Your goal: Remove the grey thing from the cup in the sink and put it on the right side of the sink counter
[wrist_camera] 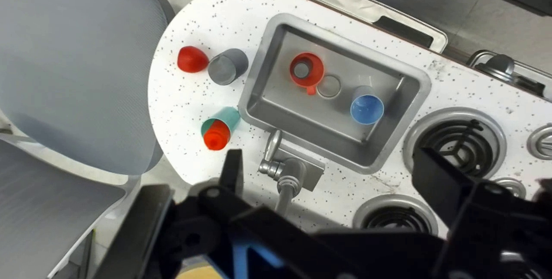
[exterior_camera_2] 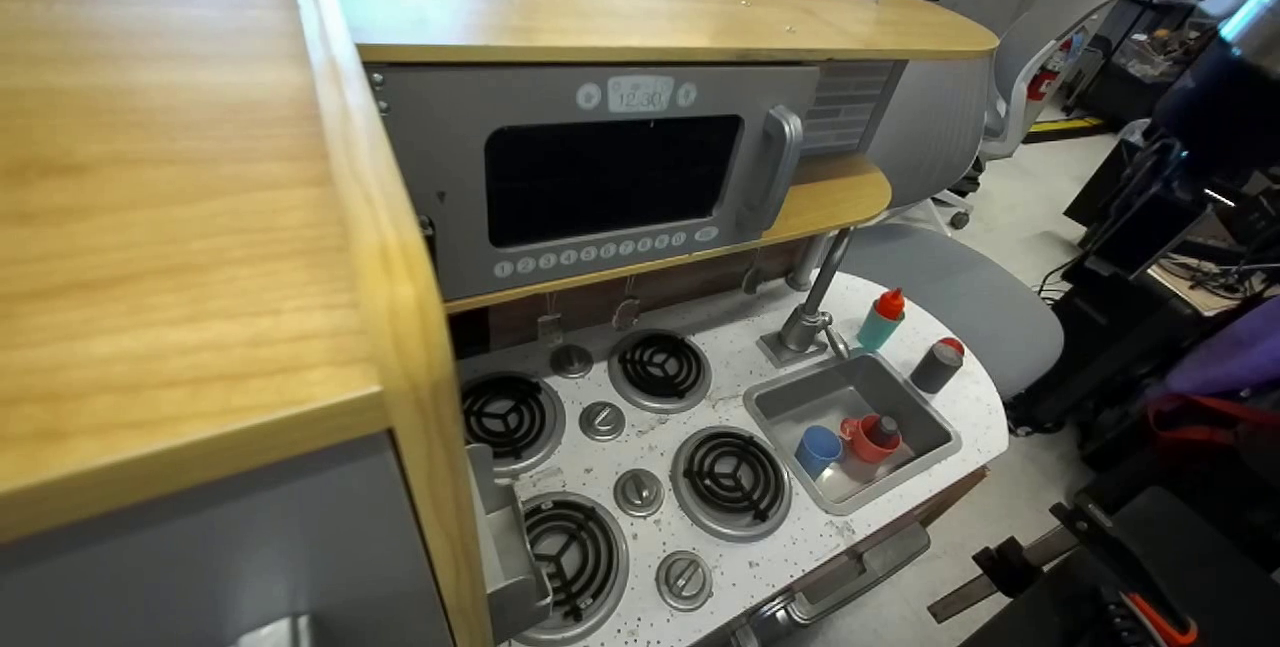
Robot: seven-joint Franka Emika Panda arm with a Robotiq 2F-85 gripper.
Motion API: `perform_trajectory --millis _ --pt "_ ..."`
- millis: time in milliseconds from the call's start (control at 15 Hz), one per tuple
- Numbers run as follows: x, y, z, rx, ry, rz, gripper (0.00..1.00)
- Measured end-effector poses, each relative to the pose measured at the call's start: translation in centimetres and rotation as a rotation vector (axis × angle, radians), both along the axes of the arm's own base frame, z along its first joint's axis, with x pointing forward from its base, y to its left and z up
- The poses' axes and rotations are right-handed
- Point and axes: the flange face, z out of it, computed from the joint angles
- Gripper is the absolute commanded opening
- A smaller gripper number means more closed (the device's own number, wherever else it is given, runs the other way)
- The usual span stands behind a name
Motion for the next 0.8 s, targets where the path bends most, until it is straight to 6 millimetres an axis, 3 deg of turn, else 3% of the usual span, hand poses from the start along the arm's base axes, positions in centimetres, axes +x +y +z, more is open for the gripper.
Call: perform_trajectory --millis 467,800 --pt "3.1 -1.8 -6.6 0.008 0.011 0.009 1.0" --pt "4.2 -3.4 -11.3 0.018 0.067 0.003 1.0"
